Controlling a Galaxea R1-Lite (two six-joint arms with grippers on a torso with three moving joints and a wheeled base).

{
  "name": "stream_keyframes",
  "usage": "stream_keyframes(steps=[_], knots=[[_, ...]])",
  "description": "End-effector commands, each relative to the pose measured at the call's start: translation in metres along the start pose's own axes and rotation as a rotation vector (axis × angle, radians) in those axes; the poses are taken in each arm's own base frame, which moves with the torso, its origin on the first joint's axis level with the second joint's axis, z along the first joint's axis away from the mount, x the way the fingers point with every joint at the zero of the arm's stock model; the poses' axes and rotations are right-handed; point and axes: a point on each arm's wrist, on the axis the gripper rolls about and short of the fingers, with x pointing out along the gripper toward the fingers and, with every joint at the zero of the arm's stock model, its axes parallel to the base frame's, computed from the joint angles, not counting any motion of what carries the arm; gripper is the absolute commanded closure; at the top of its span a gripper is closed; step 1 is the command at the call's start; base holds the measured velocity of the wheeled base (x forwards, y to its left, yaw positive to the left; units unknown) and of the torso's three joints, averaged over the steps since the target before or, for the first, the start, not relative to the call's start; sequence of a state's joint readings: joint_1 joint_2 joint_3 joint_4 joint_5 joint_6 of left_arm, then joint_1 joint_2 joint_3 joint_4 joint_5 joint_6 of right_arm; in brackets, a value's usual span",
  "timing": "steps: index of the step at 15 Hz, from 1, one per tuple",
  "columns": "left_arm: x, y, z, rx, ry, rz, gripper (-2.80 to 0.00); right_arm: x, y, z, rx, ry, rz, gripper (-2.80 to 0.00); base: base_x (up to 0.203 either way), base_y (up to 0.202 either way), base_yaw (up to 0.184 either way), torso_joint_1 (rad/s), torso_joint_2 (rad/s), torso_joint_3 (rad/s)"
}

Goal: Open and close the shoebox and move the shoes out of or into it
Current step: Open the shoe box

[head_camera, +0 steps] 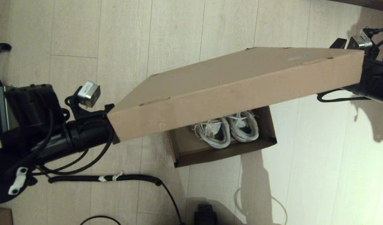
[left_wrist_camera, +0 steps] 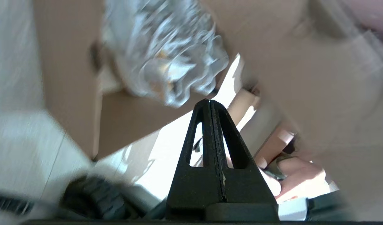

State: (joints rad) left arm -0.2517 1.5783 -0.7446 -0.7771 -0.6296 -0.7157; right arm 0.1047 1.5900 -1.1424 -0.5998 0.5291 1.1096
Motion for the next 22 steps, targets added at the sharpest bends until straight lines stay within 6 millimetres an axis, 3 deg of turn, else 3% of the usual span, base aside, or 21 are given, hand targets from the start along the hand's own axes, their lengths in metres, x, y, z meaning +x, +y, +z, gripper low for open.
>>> stream_keyframes(steps=[1, 3, 7, 12, 16, 18, 22], knots=[[0.006, -0.012, 0.013, 0.006, -0.028, -0.048, 0.00, -0.005, 0.015, 0.004, -0.010, -0.009, 0.028, 0.00, 0.000, 0.000, 0.000, 0.000, 0.00, 0.000], [0.012, -0.021, 0.025, -0.024, -0.053, -0.084, 0.00, -0.007, 0.021, 0.005, -0.011, -0.006, 0.030, 0.00, 0.000, 0.000, 0.000, 0.000, 0.00, 0.000], [0.030, -0.018, 0.044, -0.017, -0.151, -0.048, 0.00, -0.019, 0.024, 0.007, -0.020, -0.023, 0.009, 0.00, 0.000, 0.000, 0.000, 0.000, 0.00, 0.000], [0.057, 0.019, 0.083, 0.048, -0.252, 0.013, 0.00, -0.040, 0.003, -0.003, -0.118, -0.015, -0.092, 0.00, 0.000, 0.000, 0.000, 0.000, 0.00, 0.000], [0.061, 0.041, 0.117, 0.114, -0.335, 0.040, 0.00, -0.048, -0.025, -0.022, -0.228, 0.045, -0.181, 0.00, 0.000, 0.000, 0.000, 0.000, 0.00, 0.000], [0.057, 0.043, 0.115, 0.101, -0.326, 0.059, 0.00, -0.053, -0.047, -0.033, -0.278, 0.089, -0.244, 0.00, 0.000, 0.000, 0.000, 0.000, 0.00, 0.000], [0.050, 0.069, 0.063, 0.057, -0.169, 0.183, 0.00, -0.043, -0.103, -0.031, -0.370, 0.125, -0.380, 0.00, 0.000, 0.000, 0.000, 0.000, 0.00, 0.000]])
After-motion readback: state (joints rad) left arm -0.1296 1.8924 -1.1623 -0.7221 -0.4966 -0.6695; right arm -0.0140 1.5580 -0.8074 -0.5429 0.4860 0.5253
